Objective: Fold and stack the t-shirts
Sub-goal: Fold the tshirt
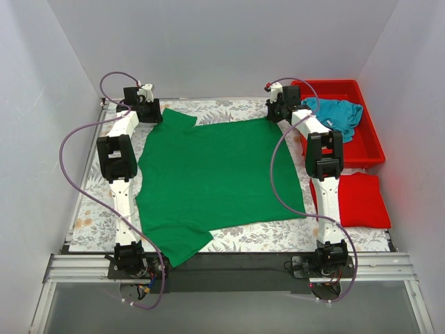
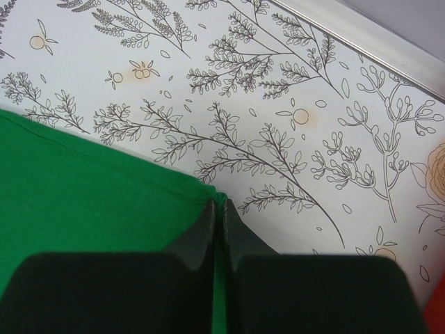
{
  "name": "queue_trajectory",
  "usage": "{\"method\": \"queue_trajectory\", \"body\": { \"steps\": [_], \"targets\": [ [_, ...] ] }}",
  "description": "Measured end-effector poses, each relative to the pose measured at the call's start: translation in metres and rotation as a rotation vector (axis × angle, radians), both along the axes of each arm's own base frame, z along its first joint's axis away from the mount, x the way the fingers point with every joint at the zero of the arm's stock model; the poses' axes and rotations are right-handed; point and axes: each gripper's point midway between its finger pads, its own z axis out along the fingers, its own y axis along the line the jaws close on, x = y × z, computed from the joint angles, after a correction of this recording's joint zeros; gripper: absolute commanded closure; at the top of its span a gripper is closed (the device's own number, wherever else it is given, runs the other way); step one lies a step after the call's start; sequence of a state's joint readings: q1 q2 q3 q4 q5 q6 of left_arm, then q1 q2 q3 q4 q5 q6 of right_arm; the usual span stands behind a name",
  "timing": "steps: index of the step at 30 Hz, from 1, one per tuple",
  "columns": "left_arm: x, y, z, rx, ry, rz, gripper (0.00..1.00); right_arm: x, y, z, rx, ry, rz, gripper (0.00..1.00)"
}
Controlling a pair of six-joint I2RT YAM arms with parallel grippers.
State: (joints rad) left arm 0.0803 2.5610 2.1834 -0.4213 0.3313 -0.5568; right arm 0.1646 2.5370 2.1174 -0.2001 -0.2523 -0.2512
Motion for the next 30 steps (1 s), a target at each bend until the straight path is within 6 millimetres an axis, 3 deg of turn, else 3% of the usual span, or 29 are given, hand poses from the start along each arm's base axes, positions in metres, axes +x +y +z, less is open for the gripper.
{"method": "queue_trajectory", "body": {
  "steps": [8, 15, 20, 27, 30],
  "targets": [
    [-0.002, -0.014, -0.001, -0.010, -0.003, -0.041, 0.60, 0.000, 0.001, 0.000, -0.006, -0.006, 0.013, 0.99],
    [-0.001, -0.031, -0.002, -0.018, 0.008, -0.065, 0.80, 0.000, 0.001, 0.000, -0.009, -0.009, 0.021, 0.99],
    [0.002, -0.034, -0.002, -0.028, 0.010, -0.058, 1.00, 0.000, 0.001, 0.000, -0.015, -0.015, 0.032, 0.99],
    [0.002, -0.034, 0.000, -0.035, 0.006, -0.052, 1.00, -0.002, 0.001, 0.002, -0.018, -0.021, 0.051, 0.99],
    [-0.009, -0.035, 0.004, -0.048, 0.014, -0.048, 1.00, -0.006, 0.001, 0.008, -0.001, -0.020, 0.063, 0.99]
  ]
}}
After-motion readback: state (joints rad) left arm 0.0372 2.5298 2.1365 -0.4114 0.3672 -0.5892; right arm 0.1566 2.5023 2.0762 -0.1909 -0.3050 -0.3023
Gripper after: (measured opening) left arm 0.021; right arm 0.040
